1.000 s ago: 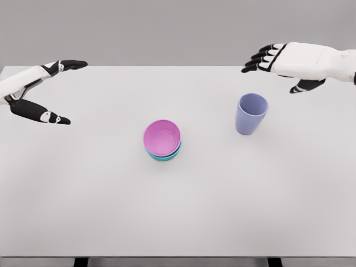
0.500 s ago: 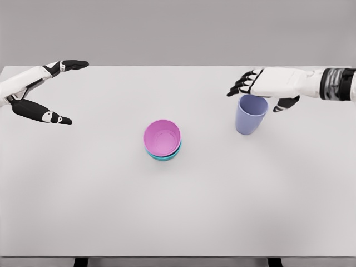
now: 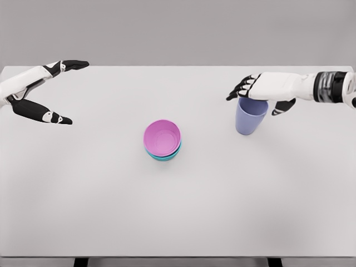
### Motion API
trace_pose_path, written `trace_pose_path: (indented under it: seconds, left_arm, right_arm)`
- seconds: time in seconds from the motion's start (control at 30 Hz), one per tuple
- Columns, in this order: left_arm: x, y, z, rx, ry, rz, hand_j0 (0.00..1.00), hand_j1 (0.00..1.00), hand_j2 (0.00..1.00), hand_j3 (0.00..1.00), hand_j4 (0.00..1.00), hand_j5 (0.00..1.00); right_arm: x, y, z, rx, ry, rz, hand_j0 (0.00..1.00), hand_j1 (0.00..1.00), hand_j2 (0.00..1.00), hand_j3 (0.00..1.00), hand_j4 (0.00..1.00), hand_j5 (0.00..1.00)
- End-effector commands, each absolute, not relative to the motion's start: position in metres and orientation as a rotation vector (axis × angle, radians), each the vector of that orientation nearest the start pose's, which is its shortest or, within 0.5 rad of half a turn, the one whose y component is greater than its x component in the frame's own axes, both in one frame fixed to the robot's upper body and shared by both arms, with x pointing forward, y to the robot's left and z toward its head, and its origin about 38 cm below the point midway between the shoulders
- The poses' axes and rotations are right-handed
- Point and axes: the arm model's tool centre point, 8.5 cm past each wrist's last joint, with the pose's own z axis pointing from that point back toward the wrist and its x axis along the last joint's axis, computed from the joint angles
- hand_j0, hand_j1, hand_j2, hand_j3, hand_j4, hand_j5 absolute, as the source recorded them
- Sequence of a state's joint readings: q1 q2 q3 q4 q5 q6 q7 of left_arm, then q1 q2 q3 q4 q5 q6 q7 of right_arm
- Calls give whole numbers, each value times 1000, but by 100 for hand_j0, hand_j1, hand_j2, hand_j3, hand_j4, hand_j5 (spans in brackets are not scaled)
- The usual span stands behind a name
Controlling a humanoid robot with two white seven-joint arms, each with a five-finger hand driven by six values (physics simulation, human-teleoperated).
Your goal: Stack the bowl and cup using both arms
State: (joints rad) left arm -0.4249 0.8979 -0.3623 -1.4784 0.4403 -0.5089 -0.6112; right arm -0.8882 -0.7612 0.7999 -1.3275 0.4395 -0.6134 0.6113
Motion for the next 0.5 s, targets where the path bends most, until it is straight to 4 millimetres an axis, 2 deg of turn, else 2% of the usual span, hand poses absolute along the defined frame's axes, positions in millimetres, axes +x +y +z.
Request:
trace_pose_path:
  seconds: [0.0,0.37,0.47]
  left_arm:
    - [406,363,258,-111,-1801,-1298,100,100,100,100,100,100]
    - [406,361,257,-116,-1805,-1295,100,100,100,100,100,100]
    - [406,361,257,-116,-1805,-1295,100,100,100,100,100,100]
  right_arm:
    - [474,-277,236,-441,-1259,2269,100,100,100,100,100,100]
    - [476,-277,225,-413,-1233,2265,99,99,99,99,99,99]
    - [478,-279,222,-410,-1225,2254,86,86,86,86,86,86]
